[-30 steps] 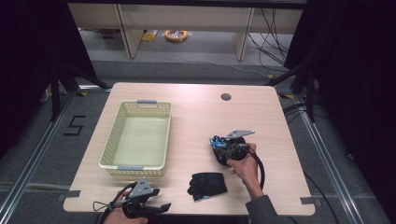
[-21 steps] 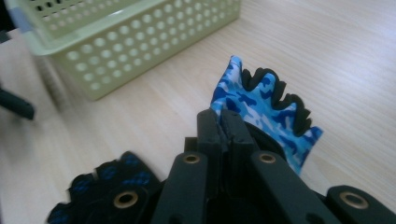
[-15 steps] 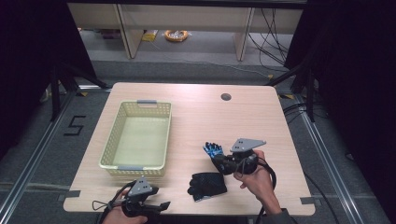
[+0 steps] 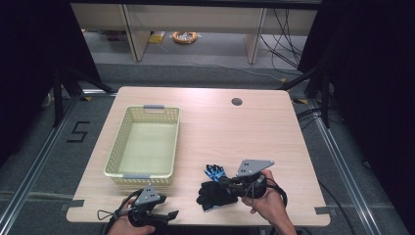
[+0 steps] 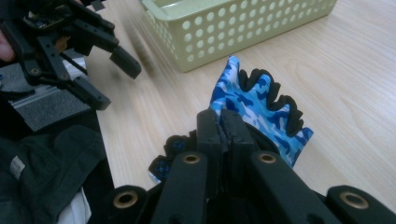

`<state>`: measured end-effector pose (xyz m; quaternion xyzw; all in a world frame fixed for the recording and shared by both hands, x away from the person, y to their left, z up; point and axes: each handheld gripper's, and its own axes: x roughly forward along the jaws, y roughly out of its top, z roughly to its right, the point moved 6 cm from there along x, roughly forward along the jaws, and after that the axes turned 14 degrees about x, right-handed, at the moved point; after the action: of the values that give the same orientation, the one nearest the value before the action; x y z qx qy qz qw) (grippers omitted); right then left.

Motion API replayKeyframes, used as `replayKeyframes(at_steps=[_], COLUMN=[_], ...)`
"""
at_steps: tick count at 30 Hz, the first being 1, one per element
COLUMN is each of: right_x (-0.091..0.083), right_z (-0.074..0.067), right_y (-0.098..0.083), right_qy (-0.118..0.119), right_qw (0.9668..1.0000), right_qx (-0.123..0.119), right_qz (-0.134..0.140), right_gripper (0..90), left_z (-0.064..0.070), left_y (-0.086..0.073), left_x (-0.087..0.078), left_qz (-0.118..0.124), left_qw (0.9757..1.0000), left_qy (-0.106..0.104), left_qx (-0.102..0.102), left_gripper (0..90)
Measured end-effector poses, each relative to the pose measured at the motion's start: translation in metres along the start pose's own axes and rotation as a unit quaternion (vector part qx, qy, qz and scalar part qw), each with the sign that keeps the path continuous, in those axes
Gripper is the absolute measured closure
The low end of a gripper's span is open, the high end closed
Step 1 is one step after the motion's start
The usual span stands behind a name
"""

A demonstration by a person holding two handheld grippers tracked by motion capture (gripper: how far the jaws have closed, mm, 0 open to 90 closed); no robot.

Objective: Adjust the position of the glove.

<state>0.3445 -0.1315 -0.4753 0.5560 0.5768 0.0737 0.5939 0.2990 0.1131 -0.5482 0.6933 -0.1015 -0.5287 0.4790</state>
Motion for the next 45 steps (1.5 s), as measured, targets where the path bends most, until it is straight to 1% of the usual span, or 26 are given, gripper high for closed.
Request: replayKeyframes(at_steps=[2, 5, 7, 9, 10, 11, 12, 15, 19, 21, 23, 25, 26, 27, 29, 30, 31, 32, 33, 35, 36, 37, 38, 41, 43, 45], right_x=[0.001, 0.003, 0.004, 0.006, 0.008, 0.010, 0.013, 0.022, 0.032, 0.034, 0.035, 0.033, 0.031, 0.028, 0.020, 0.014, 0.009, 0.004, -0.001, -0.009, -0.011, -0.012, -0.015, -0.015, -0.014, -0.013], right_z=[-0.002, -0.003, -0.003, -0.004, -0.004, -0.005, -0.006, -0.009, -0.013, -0.014, -0.015, -0.017, -0.017, -0.018, -0.015, -0.014, -0.010, -0.008, -0.004, 0.003, 0.007, 0.010, 0.012, 0.018, 0.016, 0.016], right_y=[-0.001, -0.004, -0.007, -0.010, -0.012, -0.014, -0.018, -0.027, -0.037, -0.039, -0.040, -0.039, -0.039, -0.039, -0.037, -0.037, -0.037, -0.038, -0.040, -0.047, -0.052, -0.056, -0.061, -0.071, -0.074, -0.075], right_qy=[0.004, 0.001, -0.006, -0.010, -0.009, -0.009, -0.003, 0.005, 0.014, 0.013, 0.016, 0.012, 0.011, 0.005, -0.006, -0.020, -0.035, -0.050, -0.065, -0.091, -0.106, -0.116, -0.118, -0.119, -0.117, -0.113], right_qw=[0.9999, 0.9997, 0.9993, 0.9990, 0.9986, 0.9985, 0.9980, 0.9967, 0.9953, 0.9951, 0.9947, 0.9957, 0.9961, 0.9967, 0.9979, 0.9981, 0.9979, 0.9972, 0.9964, 0.9937, 0.9918, 0.9904, 0.9887, 0.9878, 0.9874, 0.9870], right_qx=[-0.012, -0.023, -0.028, -0.032, -0.037, -0.036, -0.041, -0.046, -0.041, -0.039, -0.040, -0.033, -0.028, -0.017, -0.006, 0.004, 0.003, 0.008, 0.007, 0.010, 0.019, 0.024, 0.029, 0.031, 0.050, 0.055], right_qz=[-0.004, -0.011, -0.022, -0.031, -0.036, -0.040, -0.047, -0.067, -0.087, -0.090, -0.093, -0.086, -0.083, -0.079, -0.064, -0.058, -0.055, -0.054, -0.054, -0.064, -0.069, -0.071, -0.088, -0.096, -0.094, -0.100], right_gripper=[87.6, 87.6, 87.6, 87.6, 87.6, 87.5, 87.5, 87.4, 86.7, 85.7, 81.5, 76.6, 74.4, 71.7, 68.0, 68.0, 67.9, 67.5, 67.1, 66.5, 66.3, 65.8, 65.5, 65.4, 65.4, 65.4], left_z=[-0.001, 0.000, 0.000, 0.000, 0.000, 0.001, 0.000, 0.001, 0.002, 0.001, 0.004, 0.004, 0.004, 0.006, 0.006, 0.009, 0.009, 0.010, 0.013, 0.011, 0.013, 0.011, 0.012, 0.013, 0.014, 0.015], left_y=[-0.001, 0.000, 0.000, 0.000, 0.000, 0.001, 0.000, 0.003, 0.006, 0.008, 0.014, 0.019, 0.022, 0.026, 0.032, 0.036, 0.040, 0.042, 0.045, 0.049, 0.050, 0.050, 0.051, 0.052, 0.053, 0.053], left_x=[-0.002, 0.001, 0.001, 0.001, 0.001, 0.004, 0.003, 0.003, 0.004, 0.006, 0.009, 0.013, 0.015, 0.018, 0.025, 0.030, 0.033, 0.037, 0.041, 0.048, 0.051, 0.053, 0.056, 0.062, 0.065, 0.068], left_qz=[-0.012, -0.002, -0.007, -0.012, -0.012, 0.000, -0.016, -0.005, -0.005, -0.006, 0.009, 0.008, 0.013, 0.013, 0.004, 0.014, 0.011, 0.010, 0.013, 0.008, 0.006, 0.000, 0.001, -0.006, -0.008, -0.013], left_qw=[0.9999, 1.0000, 1.0000, 0.9998, 0.9998, 1.0000, 0.9998, 0.9999, 0.9998, 0.9996, 0.9996, 0.9989, 0.9990, 0.9989, 0.9982, 0.9983, 0.9971, 0.9965, 0.9972, 0.9951, 0.9956, 0.9945, 0.9950, 0.9943, 0.9925, 0.9930], left_qy=[-0.002, 0.001, -0.001, -0.003, -0.003, 0.000, 0.002, -0.004, -0.007, -0.007, -0.010, -0.014, -0.011, -0.018, -0.023, -0.028, -0.032, -0.036, -0.041, -0.052, -0.057, -0.057, -0.058, -0.062, -0.070, -0.071], left_qx=[0.011, 0.001, 0.001, 0.014, 0.015, 0.004, 0.009, 0.010, 0.016, 0.028, 0.025, 0.045, 0.041, 0.040, 0.056, 0.050, 0.068, 0.074, 0.061, 0.084, 0.074, 0.087, 0.081, 0.086, 0.100, 0.094], left_gripper=[30.9, 30.9, 30.9, 30.9, 31.1, 31.1, 31.1, 31.2, 31.8, 32.3, 33.5, 33.9, 34.4, 34.7, 34.9, 35.0, 35.4, 36.3, 36.6, 36.6, 36.5, 36.5, 36.8, 38.3, 40.0, 40.6])
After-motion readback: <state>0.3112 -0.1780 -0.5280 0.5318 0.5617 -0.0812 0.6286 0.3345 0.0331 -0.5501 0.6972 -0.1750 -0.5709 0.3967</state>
